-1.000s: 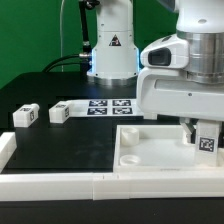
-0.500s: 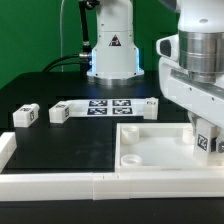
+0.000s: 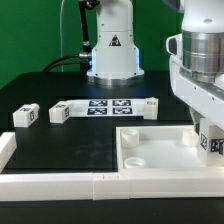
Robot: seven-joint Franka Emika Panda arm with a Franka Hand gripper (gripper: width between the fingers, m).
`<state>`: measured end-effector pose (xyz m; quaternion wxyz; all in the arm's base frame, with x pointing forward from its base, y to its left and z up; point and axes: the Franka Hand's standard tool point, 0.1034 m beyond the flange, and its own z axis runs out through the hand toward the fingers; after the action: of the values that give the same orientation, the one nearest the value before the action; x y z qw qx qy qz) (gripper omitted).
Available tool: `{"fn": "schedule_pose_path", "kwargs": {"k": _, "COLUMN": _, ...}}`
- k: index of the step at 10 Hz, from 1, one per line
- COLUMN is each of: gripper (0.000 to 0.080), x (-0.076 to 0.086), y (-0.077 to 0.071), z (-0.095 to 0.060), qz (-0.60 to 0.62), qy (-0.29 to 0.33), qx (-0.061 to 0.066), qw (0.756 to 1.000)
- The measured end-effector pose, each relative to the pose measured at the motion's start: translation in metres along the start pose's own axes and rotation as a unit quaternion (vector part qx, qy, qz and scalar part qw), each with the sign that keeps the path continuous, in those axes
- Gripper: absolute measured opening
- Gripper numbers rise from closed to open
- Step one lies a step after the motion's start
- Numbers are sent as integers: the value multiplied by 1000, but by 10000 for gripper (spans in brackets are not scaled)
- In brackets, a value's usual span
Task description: Assemble one leg
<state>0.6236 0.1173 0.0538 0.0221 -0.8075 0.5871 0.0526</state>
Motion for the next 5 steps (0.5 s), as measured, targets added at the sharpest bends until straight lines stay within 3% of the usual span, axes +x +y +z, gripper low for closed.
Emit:
{"fn": "schedule_pose_path", "kwargs": {"k": 3, "gripper": 647, "x": -2, "y": 1, "z": 0, "qz": -178, "qy": 1, "qx": 0, "qw": 984}}
{"fn": "schedule_pose_path", "kwargs": {"k": 5, "gripper": 649, "x": -4, "y": 1, "z": 1, "qz": -312, "qy": 1, "qx": -1, "qw": 950}}
